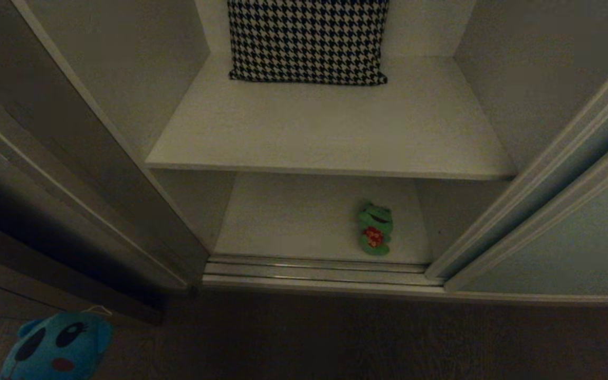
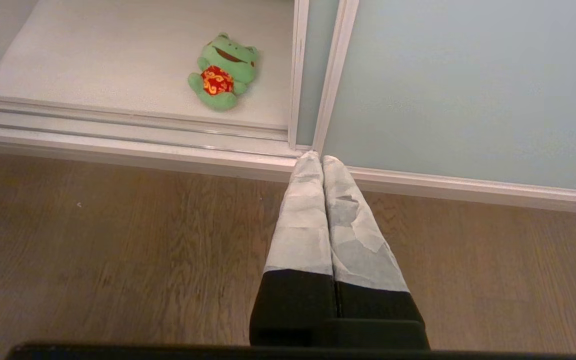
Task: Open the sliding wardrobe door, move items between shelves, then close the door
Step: Place the blue doll on the higher shelf
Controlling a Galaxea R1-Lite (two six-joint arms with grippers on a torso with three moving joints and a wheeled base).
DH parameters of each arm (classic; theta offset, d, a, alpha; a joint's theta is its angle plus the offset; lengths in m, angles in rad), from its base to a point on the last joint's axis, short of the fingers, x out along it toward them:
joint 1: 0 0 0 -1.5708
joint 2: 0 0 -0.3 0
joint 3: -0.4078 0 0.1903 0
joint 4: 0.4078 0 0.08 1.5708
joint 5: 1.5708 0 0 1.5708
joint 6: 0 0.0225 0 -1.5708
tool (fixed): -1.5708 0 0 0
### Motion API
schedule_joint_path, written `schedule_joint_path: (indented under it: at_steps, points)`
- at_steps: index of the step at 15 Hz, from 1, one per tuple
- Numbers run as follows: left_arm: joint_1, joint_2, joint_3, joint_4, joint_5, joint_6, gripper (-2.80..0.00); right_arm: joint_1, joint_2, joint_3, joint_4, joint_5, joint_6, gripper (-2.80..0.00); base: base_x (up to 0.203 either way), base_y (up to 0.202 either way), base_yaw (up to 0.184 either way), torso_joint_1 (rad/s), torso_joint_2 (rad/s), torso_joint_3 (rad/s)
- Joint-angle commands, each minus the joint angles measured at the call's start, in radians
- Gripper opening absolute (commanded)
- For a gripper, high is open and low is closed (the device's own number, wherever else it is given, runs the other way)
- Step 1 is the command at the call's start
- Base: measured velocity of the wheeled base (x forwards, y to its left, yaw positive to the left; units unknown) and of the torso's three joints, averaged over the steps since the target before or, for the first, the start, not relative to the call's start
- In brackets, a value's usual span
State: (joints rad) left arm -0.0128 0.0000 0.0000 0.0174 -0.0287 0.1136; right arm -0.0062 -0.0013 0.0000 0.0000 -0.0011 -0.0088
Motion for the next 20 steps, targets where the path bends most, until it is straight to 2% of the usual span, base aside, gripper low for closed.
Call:
schedule_joint_path:
  at_steps: [1, 4, 6, 9, 13, 16, 20]
  points:
    - [0.0, 0.003, 0.0, -0.002, -0.001, 0.005, -2.8, 0.0, 0.0, 0.002, 0.0, 0.0, 0.0, -2.8, 0.0, 0.0, 0.0, 0.0, 0.0, 0.0]
    - [0.0, 0.004, -0.052, -0.085, -0.027, 0.002, -2.8, 0.0, 0.0, 0.002, 0.0, 0.0, 0.0, -2.8, 0.0, 0.0, 0.0, 0.0, 0.0, 0.0]
    - [0.0, 0.043, -0.152, -0.083, -0.055, 0.002, -2.8, 0.0, 0.0, 0.0, 0.0, 0.0, 0.0, -2.8, 0.0, 0.0, 0.0, 0.0, 0.0, 0.0]
    - [-0.005, 0.286, -0.317, -0.099, -0.081, -0.004, -2.8, 0.0, 0.0, 0.002, 0.0, 0.0, 0.0, -2.8, 0.0, 0.0, 0.0, 0.0, 0.0, 0.0]
    - [-0.014, 0.665, -0.595, -0.199, -0.108, -0.045, -2.8, 0.0, 0.0, 0.001, 0.0, 0.0, 0.0, -2.8, 0.0, 0.0, 0.0, 0.0, 0.0, 0.0]
    - [-0.02, 0.872, -0.834, -0.236, -0.118, -0.065, -2.8, 0.0, 0.0, 0.002, 0.0, 0.0, 0.0, -2.8, 0.0, 0.0, 0.0, 0.0, 0.0, 0.0]
    - [-0.067, 1.123, -1.079, -0.25, -0.12, -0.099, -2.8, 0.0, 0.0, 0.002, 0.0, 0.0, 0.0, -2.8, 0.0, 0.0, 0.0, 0.0, 0.0, 0.0]
